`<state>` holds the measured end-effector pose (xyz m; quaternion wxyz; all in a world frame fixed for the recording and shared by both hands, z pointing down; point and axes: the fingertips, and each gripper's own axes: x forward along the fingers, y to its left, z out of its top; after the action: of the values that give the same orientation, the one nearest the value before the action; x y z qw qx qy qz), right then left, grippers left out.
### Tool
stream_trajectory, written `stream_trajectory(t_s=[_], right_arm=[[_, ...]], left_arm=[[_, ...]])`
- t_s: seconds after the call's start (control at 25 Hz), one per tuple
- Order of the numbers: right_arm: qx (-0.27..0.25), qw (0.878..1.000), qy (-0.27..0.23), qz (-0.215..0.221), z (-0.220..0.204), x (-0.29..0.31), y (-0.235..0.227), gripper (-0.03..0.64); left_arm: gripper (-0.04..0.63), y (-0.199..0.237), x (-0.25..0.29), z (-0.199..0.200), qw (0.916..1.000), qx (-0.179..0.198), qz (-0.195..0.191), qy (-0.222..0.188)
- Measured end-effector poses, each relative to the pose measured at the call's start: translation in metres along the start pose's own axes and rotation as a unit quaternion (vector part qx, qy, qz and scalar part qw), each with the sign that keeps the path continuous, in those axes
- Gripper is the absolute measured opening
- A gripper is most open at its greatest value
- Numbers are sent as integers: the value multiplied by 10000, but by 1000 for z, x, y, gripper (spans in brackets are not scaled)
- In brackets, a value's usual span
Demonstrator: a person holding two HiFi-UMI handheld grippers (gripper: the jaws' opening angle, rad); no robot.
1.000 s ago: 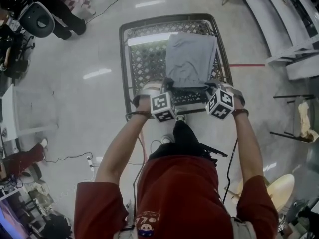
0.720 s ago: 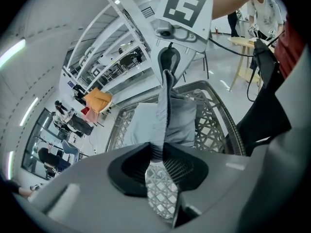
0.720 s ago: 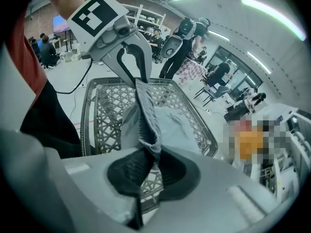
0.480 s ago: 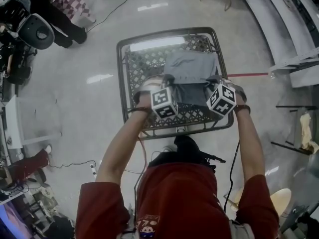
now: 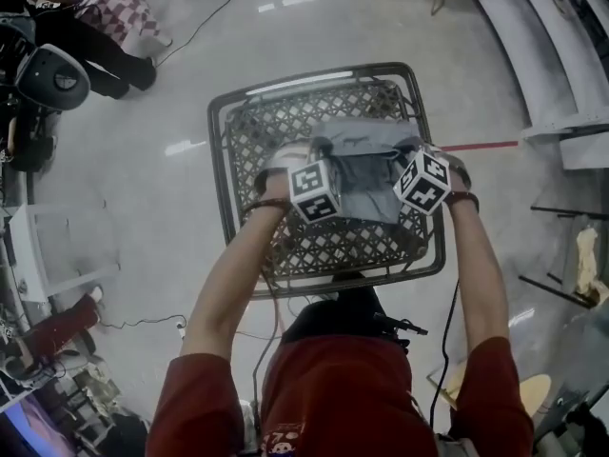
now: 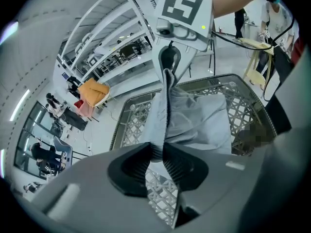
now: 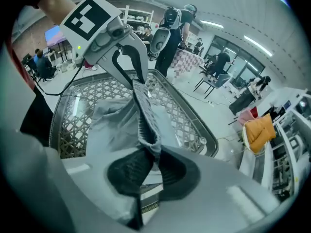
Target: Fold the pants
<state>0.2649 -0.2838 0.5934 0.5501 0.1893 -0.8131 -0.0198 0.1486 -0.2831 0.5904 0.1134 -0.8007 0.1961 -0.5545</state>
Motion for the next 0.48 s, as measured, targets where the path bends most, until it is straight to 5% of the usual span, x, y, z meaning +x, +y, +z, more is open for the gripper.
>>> stream_trajectory(t_s=[0.2,0.48], right_arm=[[267,9993,74,267,-18,43,-5,28],[424,9985,94,332,-34,74,-1,29]], left_arm=[[92,-6,45,-12,9995,-7,-242,199],[98,-11,73,-20,9994,-112,-107,296]])
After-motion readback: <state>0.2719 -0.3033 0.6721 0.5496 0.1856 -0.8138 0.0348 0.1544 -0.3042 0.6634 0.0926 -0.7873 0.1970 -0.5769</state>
